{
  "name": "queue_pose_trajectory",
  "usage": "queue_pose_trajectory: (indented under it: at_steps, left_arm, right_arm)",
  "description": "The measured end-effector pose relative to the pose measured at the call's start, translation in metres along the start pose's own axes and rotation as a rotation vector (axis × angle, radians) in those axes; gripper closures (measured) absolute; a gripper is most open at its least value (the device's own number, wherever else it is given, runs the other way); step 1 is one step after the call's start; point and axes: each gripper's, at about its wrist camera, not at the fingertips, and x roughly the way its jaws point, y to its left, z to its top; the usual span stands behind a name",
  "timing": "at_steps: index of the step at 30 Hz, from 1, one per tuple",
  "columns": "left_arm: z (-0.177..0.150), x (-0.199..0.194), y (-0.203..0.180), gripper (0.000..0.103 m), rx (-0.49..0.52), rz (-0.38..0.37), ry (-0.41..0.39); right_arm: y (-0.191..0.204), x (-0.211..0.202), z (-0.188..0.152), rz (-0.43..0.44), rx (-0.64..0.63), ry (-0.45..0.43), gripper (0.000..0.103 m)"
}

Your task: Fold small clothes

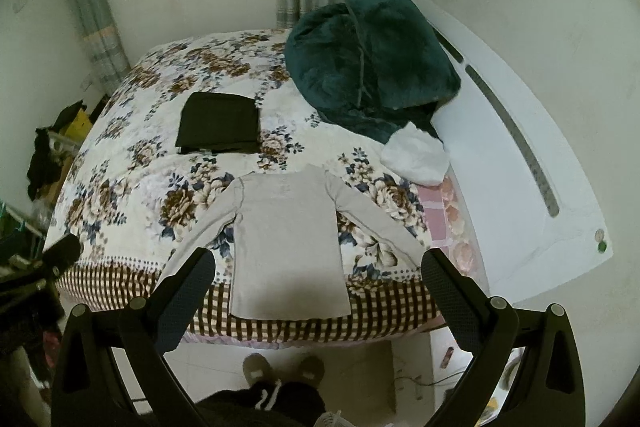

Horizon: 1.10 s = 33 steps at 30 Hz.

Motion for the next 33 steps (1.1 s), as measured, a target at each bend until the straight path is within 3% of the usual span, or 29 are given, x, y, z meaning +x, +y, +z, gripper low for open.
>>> queue_pose_trajectory:
  at_steps: [8,16,18,20,23,28,33]
  left_arm:
    - [0.006,0.108,0.006,0.0,0.042,0.069,-0.02]
    - [-0.003,0.261,-0.033,0.0,0.056,0.094,0.145]
    - [-0.005,0.295,-0.045,0.0,0.065,0.112,0.187]
    - [-0.007,0.328,-0.055,0.0,0.07,0.143,0.21]
    - [-0.011,0.37,-0.07,0.0,0.075,0.187,0.261]
    - [-0.028,0.454,-0.107,0.0,0.082,0.233,0.367]
    - [-0.043,0.513,-0.137,0.0,0.077,0.234,0.437]
  right_arm:
    - [-0.052,0.114,-0.019,-0.102,0.264,0.085,0.0]
    - [-0.16,0.281,-0.08,-0.209,0.586,0.232,0.0]
    - [-0.194,0.325,-0.096,-0.197,0.669,0.268,0.008]
    - [-0.229,0.371,-0.114,-0.188,0.75,0.292,0.026]
    - [-0.277,0.434,-0.148,-0.189,0.89,0.346,0.041]
    - [-0.339,0.522,-0.21,-0.116,1.153,0.4,0.041]
    - [-0.375,0.591,-0.25,-0.065,1.331,0.381,0.041]
